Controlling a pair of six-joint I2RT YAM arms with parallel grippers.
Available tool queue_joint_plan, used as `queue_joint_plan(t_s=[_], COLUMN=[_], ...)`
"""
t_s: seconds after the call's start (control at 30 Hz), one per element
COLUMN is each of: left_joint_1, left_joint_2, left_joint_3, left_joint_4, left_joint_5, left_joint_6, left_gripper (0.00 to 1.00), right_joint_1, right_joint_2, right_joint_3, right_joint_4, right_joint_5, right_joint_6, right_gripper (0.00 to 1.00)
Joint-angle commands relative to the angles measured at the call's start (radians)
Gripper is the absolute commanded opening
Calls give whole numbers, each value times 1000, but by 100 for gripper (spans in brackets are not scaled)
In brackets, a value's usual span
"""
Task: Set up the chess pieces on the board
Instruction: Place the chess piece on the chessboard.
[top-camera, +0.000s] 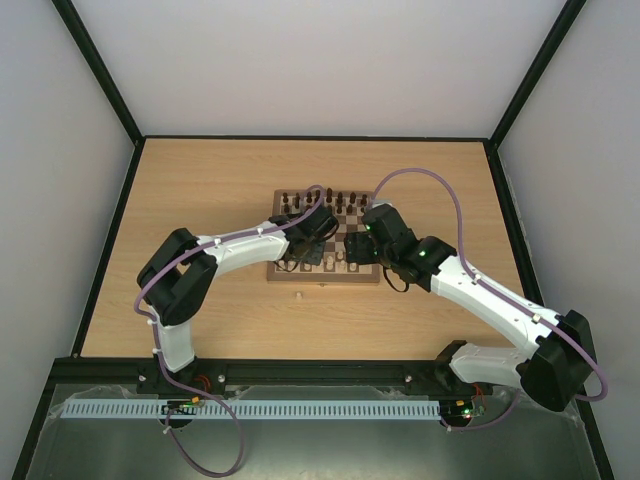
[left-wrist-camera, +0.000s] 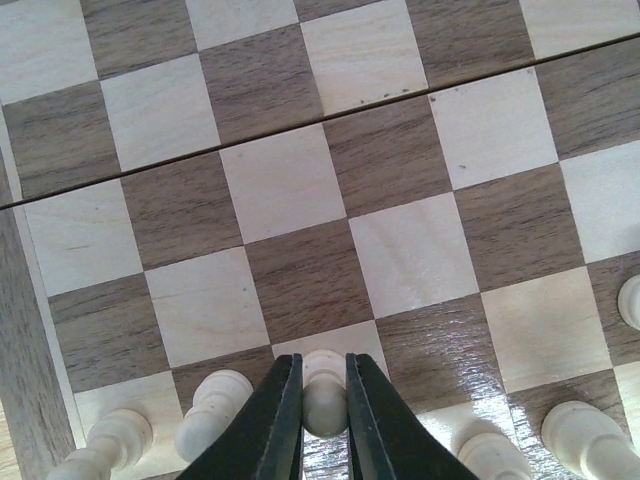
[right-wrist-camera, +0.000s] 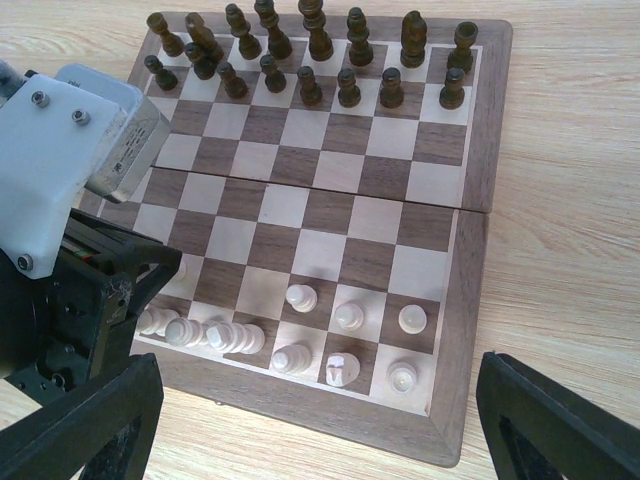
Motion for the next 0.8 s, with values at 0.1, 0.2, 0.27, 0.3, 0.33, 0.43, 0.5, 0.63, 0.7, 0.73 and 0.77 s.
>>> queue_joint_plan(t_s=[0.1,0.2,0.27,0.3,0.33,0.43,0.5,0.63,0.7,0.73,0.77], left_joint_1=[5,5,5,5,5,5,5,5,6,7,8], left_joint_2=[-9,-14,-21,-24,-29,-34,-33,-33,-33,-31,-28], left_joint_3=[14,17,20,20,19,24,33,54,66,71,78], left_joint_4=[-71,-73,-71,-71,-67,-65,-66,-69,-70,-69,-71], left_joint_5=[-5,2,12,16,19,20,21,20,17,16,15], left_joint_6=[-2,1,5,5,7,9,10,16,18,21,21], left_gripper=[19,22,27,28,29,29,29,30,30,31,32], right_joint_1=[-5,-4,-4,-5,-3,-6,-4,-4,-4,-5,-4], right_joint_2=[-6,-4,-2,0,3,5,2,4,6,7,6], right_joint_3=[-7,-6,-6,-7,-5,-6,-6,-6,-5,-5,-6], right_joint_4=[-14,-14,-11,-12,-14,-14,-13,-12,-13,-12,-12], right_joint_5=[-7,-8,-18,-15,-13,-14,-15,-19,-16,-18,-19], right_joint_6=[2,2,-1,-1,-1,-1,-1,-3,-3,-3,-3], right_gripper=[86,87,87,87,87,87,87,87,87,87,87])
